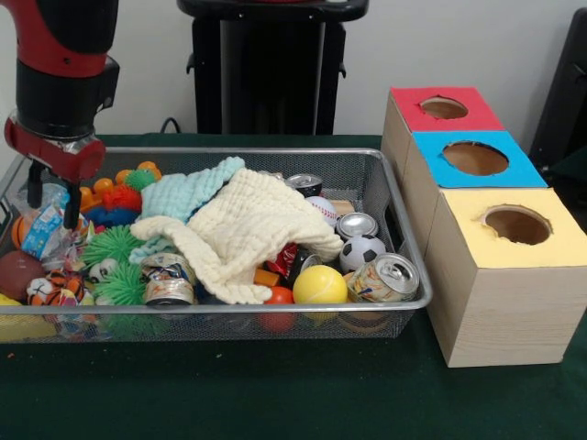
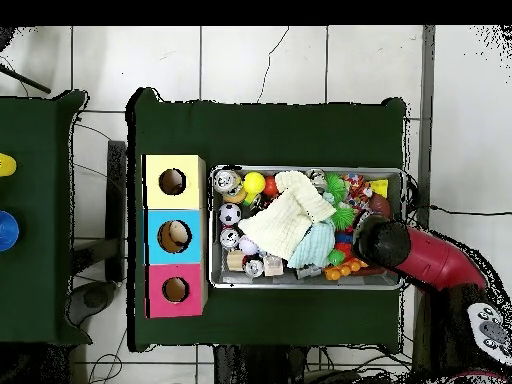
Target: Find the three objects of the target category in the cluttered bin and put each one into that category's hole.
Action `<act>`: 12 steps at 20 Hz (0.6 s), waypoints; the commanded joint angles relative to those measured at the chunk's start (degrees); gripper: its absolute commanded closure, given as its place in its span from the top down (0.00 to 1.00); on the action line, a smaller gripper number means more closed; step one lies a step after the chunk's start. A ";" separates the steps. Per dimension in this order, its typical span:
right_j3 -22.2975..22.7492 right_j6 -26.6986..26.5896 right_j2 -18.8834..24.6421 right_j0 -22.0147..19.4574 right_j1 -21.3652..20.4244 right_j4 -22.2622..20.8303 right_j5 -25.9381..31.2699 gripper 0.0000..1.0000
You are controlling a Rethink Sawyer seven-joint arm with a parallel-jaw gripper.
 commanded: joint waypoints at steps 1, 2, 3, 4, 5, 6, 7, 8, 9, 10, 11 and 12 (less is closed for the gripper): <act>-0.31 1.47 4.26 -0.34 3.03 -3.26 -3.13 1.00; -0.20 1.45 4.12 -0.19 2.88 -3.36 -3.17 1.00; -0.09 1.44 3.98 -0.04 2.73 -3.47 -3.21 1.00; 0.18 1.09 4.26 -0.32 2.00 -3.28 -2.64 1.00; 0.74 0.51 4.70 -0.75 0.73 -2.84 -1.32 1.00; 0.45 -0.97 5.42 -1.32 -0.66 -2.36 1.14 1.00; -0.05 -2.19 5.68 -1.47 -1.95 -1.89 3.83 1.00; -0.94 -3.29 5.74 -1.58 -2.69 -1.73 5.84 1.00; -1.61 -4.28 5.99 -2.03 -2.98 -1.66 7.23 1.00; -1.95 -5.19 6.33 -2.73 -3.24 -1.75 7.88 1.00; -2.73 -6.35 6.89 -3.57 -2.85 -2.05 8.30 1.00; -3.01 -7.16 7.41 -4.46 -2.57 -2.35 8.34 1.00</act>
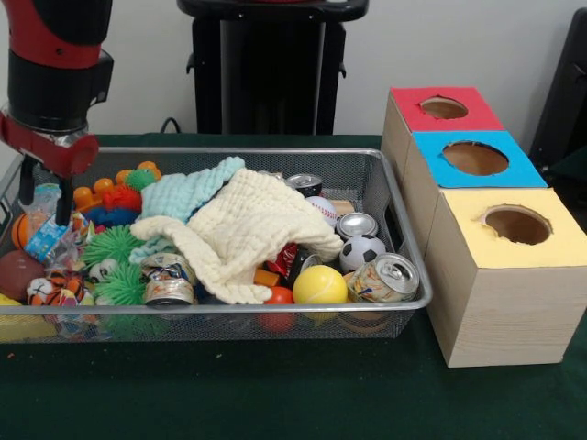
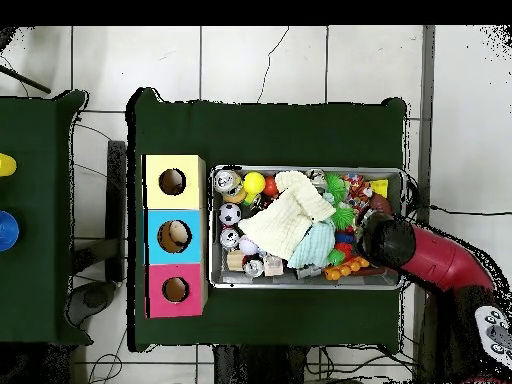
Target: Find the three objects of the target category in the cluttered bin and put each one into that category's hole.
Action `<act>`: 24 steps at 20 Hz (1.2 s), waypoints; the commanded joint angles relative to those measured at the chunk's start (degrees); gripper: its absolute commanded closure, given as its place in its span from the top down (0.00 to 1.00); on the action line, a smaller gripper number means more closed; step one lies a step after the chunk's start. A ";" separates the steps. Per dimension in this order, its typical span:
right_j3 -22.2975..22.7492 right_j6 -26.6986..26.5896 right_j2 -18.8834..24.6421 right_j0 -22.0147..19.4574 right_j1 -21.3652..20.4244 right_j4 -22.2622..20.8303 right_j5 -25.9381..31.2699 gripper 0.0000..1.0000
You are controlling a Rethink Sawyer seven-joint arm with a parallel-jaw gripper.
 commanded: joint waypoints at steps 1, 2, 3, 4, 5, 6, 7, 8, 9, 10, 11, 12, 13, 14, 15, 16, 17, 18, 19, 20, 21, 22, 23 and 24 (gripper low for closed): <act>-3.44 -7.90 7.23 -4.46 -0.73 -2.54 8.39 1.00; -3.26 -8.23 7.68 -5.23 -0.69 -2.69 8.32 1.00; -3.30 -8.51 8.18 -5.86 -0.57 -2.82 8.31 1.00; -3.32 -8.93 8.33 -6.27 -0.63 -3.26 8.38 1.00; -3.42 -9.17 8.67 -6.72 -0.46 -3.49 8.45 1.00; -3.31 -9.36 9.19 -7.39 -0.07 -3.84 7.99 1.00; -3.00 -8.86 9.31 -7.62 0.37 -4.25 6.91 1.00; -2.96 -8.25 9.24 -7.53 0.87 -4.77 5.92 1.00; -2.69 -7.27 9.02 -7.28 1.37 -5.15 4.77 1.00; -2.09 -6.17 8.76 -6.93 1.75 -5.67 3.46 1.00; -1.89 -5.02 8.35 -6.43 2.13 -6.09 2.48 1.00; -1.61 -4.08 8.04 -5.95 2.33 -6.38 1.74 1.00; -1.33 -3.13 7.73 -5.47 2.54 -6.67 1.01 1.00; -1.02 -2.28 7.53 -5.11 2.72 -6.94 0.37 1.00; -0.93 -1.56 7.26 -4.70 2.77 -7.14 0.11 1.00; -0.84 -0.84 6.99 -4.28 2.83 -7.35 -0.15 1.00; -0.63 -0.27 6.87 -4.01 2.70 -7.43 -0.18 1.00; -0.62 0.01 6.72 -3.74 2.54 -7.51 0.08 1.00; -0.47 0.29 6.73 -3.61 2.36 -7.43 0.33 1.00; -0.32 0.57 6.74 -3.47 2.17 -7.35 0.58 1.00; -0.17 0.89 6.72 -3.26 2.02 -7.16 0.86 1.00; -0.02 1.06 6.70 -3.13 1.83 -7.03 1.06 1.00; 0.05 1.39 6.61 -2.86 1.75 -6.89 1.18 1.00; 0.22 1.68 6.53 -2.79 1.66 -6.79 1.19 1.00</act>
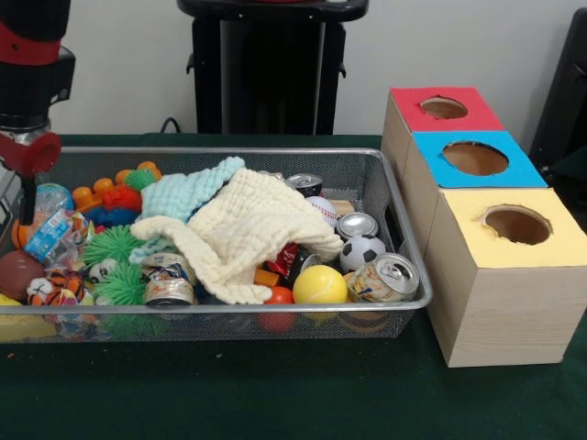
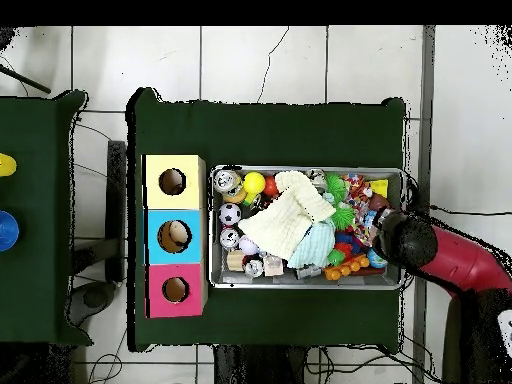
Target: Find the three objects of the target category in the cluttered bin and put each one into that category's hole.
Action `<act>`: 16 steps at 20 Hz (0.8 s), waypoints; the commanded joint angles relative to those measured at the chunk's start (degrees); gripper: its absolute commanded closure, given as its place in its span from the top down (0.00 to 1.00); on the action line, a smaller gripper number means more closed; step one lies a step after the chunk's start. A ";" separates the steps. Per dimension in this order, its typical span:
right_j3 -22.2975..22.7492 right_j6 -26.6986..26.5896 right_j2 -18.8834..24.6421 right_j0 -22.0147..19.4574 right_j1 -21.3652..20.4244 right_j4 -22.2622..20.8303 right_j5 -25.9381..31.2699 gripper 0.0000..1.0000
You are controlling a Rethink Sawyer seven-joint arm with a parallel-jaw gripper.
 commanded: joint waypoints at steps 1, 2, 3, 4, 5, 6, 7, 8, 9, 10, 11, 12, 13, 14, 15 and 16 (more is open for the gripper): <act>2.71 1.81 3.30 1.43 1.61 -1.91 -0.17 1.00; 2.65 1.65 3.43 1.32 1.61 -1.83 0.05 1.00; 2.59 1.48 3.57 1.21 1.60 -1.76 0.28 1.00; 2.84 1.42 3.71 1.00 1.51 -1.69 0.24 1.00; 3.10 1.36 3.85 0.79 1.41 -1.62 0.20 1.00; 3.44 1.42 3.97 0.62 1.30 -1.54 0.07 1.00; 3.53 1.41 4.08 0.54 1.31 -1.43 0.18 1.00; 3.74 1.58 4.12 0.52 1.23 -1.33 0.09 1.00; 3.77 1.69 4.09 0.55 1.26 -1.31 0.05 1.00; 3.94 1.87 4.13 0.47 1.32 -1.27 -0.22 1.00; 4.11 2.05 4.17 0.38 1.38 -1.22 -0.48 1.00; 4.25 2.37 3.93 0.59 1.39 -1.27 -0.70 1.00; 4.35 2.53 3.81 0.63 1.47 -1.36 -0.98 1.00; 4.55 2.66 3.75 0.64 1.66 -1.50 -1.38 1.00; 4.86 2.83 3.70 0.52 1.87 -1.62 -1.89 1.00; 5.04 3.17 3.44 0.76 2.10 -1.79 -2.35 1.00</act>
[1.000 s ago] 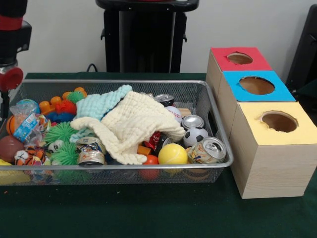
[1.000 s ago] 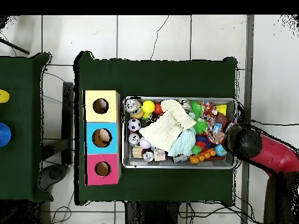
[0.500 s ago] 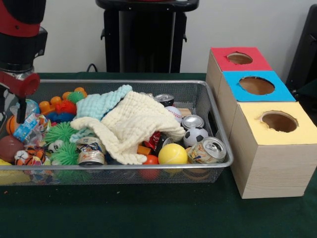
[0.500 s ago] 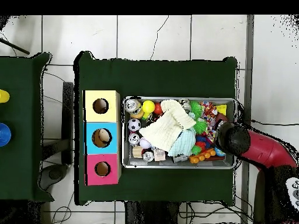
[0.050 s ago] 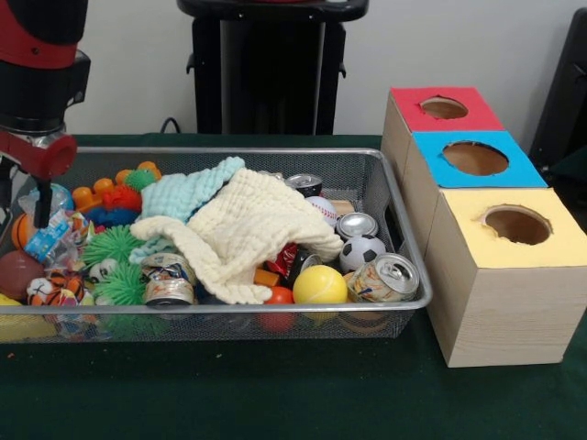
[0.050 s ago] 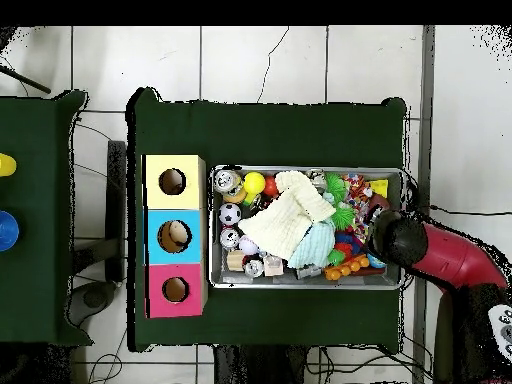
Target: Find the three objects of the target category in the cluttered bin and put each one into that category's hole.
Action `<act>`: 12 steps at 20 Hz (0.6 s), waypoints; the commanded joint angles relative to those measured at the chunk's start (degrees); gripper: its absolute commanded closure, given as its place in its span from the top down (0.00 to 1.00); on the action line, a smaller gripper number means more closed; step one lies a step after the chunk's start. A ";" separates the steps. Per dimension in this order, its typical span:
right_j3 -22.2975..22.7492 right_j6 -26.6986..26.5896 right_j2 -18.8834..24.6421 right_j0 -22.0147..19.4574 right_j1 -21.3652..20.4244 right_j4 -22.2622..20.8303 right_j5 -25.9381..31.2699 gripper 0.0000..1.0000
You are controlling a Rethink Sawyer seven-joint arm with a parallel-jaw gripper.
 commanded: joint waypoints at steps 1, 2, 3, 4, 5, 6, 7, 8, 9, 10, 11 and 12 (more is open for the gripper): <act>4.79 3.50 3.08 0.11 2.36 -1.76 -2.80 1.00; 4.88 4.02 2.76 0.48 2.74 -1.95 -3.55 1.00; 5.09 4.42 2.51 0.58 3.01 -2.10 -4.28 1.00; 5.34 4.85 2.42 0.75 3.29 -2.17 -5.11 1.00; 5.53 5.26 2.26 0.91 3.57 -2.20 -5.82 1.00; 5.73 5.67 2.09 1.07 3.85 -2.23 -6.52 1.00; 5.92 6.17 1.73 1.30 4.13 -2.32 -7.38 1.00; 5.96 6.81 1.27 1.72 4.65 -2.33 -8.35 1.00; 6.01 7.46 0.82 2.13 5.17 -2.34 -9.33 1.00; 5.89 7.92 0.49 2.57 5.89 -2.25 -10.16 1.00; 5.73 8.22 0.04 2.96 6.50 -2.25 -10.98 1.00; 5.63 8.85 -0.68 3.70 7.08 -2.08 -11.84 1.00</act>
